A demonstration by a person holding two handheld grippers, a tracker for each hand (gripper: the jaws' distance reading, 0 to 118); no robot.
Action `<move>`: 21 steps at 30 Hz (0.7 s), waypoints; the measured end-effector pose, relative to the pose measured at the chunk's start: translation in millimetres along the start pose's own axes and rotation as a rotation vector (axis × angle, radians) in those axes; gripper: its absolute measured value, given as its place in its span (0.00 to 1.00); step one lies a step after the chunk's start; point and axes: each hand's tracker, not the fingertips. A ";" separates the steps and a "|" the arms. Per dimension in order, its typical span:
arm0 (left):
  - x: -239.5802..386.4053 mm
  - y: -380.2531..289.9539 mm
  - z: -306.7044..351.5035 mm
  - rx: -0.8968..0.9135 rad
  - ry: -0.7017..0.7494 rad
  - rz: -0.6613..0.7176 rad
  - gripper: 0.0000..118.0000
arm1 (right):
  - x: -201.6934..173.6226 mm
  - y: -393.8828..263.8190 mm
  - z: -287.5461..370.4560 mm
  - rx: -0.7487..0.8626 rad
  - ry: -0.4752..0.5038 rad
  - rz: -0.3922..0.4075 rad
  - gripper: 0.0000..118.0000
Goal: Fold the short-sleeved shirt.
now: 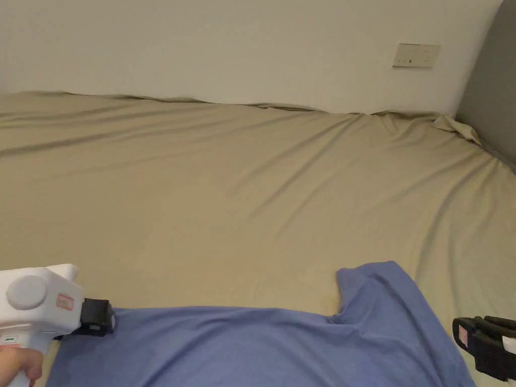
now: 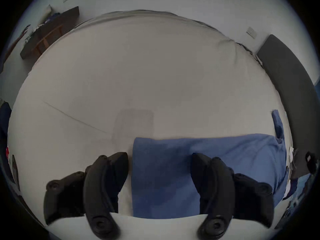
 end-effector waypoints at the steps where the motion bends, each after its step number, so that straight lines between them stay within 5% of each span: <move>1: 2.4 -2.7 4.0 0.016 0.012 -0.005 0.70 | 9.8 7.3 -9.0 -0.015 0.003 -0.022 0.04; 2: 10.0 -12.1 16.9 0.064 0.020 -0.022 0.55 | 22.0 15.6 -23.1 -0.043 0.003 -0.053 0.15; 3: 10.6 -14.3 22.2 0.090 0.000 -0.042 0.25 | 34.1 23.9 -40.8 -0.085 -0.010 -0.085 0.37; 4: 10.8 -15.3 24.2 0.089 -0.007 -0.045 0.02 | 43.2 30.7 -60.2 -0.145 -0.016 -0.103 0.69; 5: 9.6 -15.5 24.7 0.084 -0.047 -0.036 0.02 | 50.7 38.6 -82.5 -0.217 -0.033 -0.114 0.91; 6: 11.0 -18.1 29.2 0.074 -0.066 -0.014 0.02 | 55.6 42.4 -106.2 -0.274 -0.065 -0.106 0.91; 9: 17.0 -19.9 31.0 0.069 -0.041 -0.051 0.02 | 60.8 48.1 -164.3 -0.403 -0.050 -0.085 0.90; 12: 15.9 -16.7 34.6 0.068 -0.046 -0.042 0.02 | 65.2 45.4 -205.0 -0.481 -0.090 -0.176 0.86; 13: 16.4 -16.6 35.3 0.066 -0.047 -0.036 0.02 | 68.1 44.5 -213.4 -0.496 -0.090 -0.187 0.79; 14: 15.0 -15.1 33.9 0.066 -0.045 -0.036 0.02 | 65.3 44.6 -216.2 -0.492 -0.082 -0.183 0.61; 15: 15.9 -14.7 34.0 0.060 -0.043 -0.040 0.02 | 60.7 44.4 -216.4 -0.503 -0.069 -0.177 0.61; 19: 21.8 -14.3 29.7 0.035 -0.034 -0.089 0.02 | 42.9 43.8 -208.7 -0.508 -0.104 -0.112 0.34; 20: 23.7 -14.6 29.5 0.034 -0.030 -0.098 0.02 | 40.6 45.9 -205.4 -0.500 -0.096 -0.114 0.13; 21: 24.5 -14.3 31.8 0.035 -0.029 -0.098 0.02 | 39.1 47.8 -200.4 -0.474 -0.113 -0.107 0.03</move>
